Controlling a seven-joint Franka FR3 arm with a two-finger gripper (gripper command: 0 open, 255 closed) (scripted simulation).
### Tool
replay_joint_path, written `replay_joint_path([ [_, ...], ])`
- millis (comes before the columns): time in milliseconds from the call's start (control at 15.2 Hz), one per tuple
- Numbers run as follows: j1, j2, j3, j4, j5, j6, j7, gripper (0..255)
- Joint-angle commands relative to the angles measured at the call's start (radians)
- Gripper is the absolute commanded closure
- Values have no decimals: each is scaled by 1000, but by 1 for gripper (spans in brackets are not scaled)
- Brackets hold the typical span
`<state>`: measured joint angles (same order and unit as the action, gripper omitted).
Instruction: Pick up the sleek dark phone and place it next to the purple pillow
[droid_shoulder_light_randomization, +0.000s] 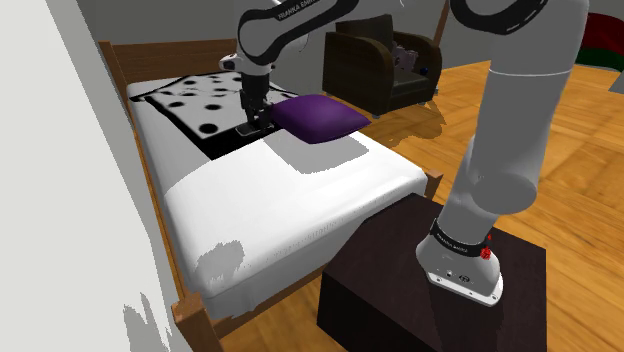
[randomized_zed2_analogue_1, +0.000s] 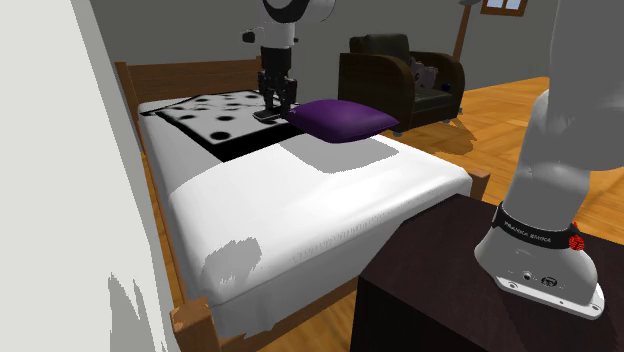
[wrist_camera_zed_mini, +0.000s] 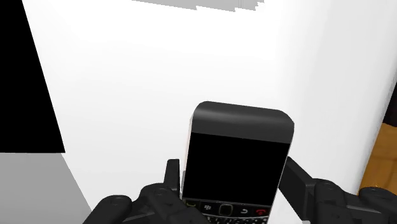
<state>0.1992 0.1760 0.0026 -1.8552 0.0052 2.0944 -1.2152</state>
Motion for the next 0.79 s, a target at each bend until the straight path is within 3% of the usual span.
replay_joint_path([
  [0,-23,-48,-15,-60,6,12,-42,255],
  [726,-147,-209,-128,-261,16,49,-285,255],
])
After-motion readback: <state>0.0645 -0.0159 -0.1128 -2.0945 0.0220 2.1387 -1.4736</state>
